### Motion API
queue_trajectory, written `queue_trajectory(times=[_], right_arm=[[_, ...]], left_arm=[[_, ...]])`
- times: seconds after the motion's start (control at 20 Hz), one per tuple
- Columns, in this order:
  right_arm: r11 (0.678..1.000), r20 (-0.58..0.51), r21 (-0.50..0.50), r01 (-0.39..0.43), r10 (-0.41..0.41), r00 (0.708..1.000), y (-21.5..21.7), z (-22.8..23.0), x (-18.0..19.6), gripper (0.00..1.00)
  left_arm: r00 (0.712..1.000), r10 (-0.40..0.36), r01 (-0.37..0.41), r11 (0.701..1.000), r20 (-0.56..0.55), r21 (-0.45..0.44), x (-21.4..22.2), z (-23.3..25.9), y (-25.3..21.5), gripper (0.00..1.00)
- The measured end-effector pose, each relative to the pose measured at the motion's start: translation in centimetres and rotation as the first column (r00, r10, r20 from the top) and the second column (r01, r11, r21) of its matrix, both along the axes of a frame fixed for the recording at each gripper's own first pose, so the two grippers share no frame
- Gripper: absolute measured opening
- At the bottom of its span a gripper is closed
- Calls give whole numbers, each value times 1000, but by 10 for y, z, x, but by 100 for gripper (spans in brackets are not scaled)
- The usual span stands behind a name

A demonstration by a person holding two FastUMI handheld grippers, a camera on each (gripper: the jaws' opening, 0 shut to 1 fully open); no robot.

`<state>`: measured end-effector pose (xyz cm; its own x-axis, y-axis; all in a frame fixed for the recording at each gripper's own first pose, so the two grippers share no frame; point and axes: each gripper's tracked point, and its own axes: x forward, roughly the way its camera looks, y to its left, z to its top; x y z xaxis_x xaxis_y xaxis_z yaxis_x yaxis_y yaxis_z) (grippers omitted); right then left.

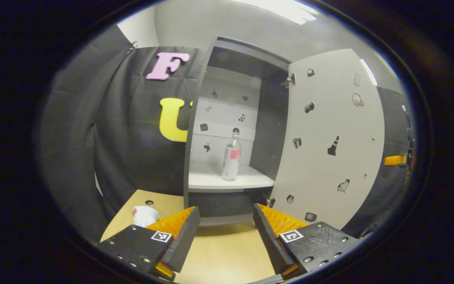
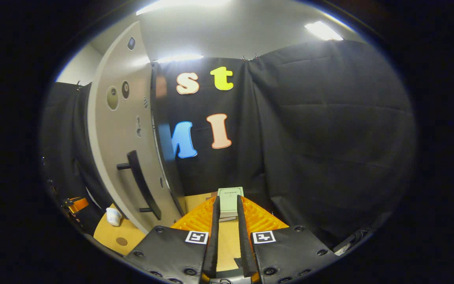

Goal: Open the cabinet door with the right hand, grasp the bottle in the cabinet with the left hand and place it on the coaster, then close the cabinet door with the right hand.

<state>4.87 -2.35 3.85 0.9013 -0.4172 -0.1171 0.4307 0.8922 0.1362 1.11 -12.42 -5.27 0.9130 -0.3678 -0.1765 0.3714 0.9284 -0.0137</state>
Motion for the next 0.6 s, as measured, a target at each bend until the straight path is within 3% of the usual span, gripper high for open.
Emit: queue_trajectory(times=[0.05,0.15,0.3,0.45,0.6], right_arm=[[999,18,-12,48,-48,999,-12,1,5,29],[997,24,-15,73,-73,997,-21,-8,28,27],[997,-14,-66,31,-32,999,-26,-19,79,83],[998,-11,-60,21,-22,1000,-42,-14,114,99],[997,6,-75,22,-21,1000,-62,-8,140,98]], left_arm=[[1000,-4,4,1000,13,3,10,5,-5,84],[999,1,-1,1000,48,-1,30,19,-11,82],[996,4,-2,1000,92,-25,58,36,-26,82],[993,29,-26,999,113,-29,93,44,-38,82],[995,2,1,1000,101,-30,135,42,-65,82]])
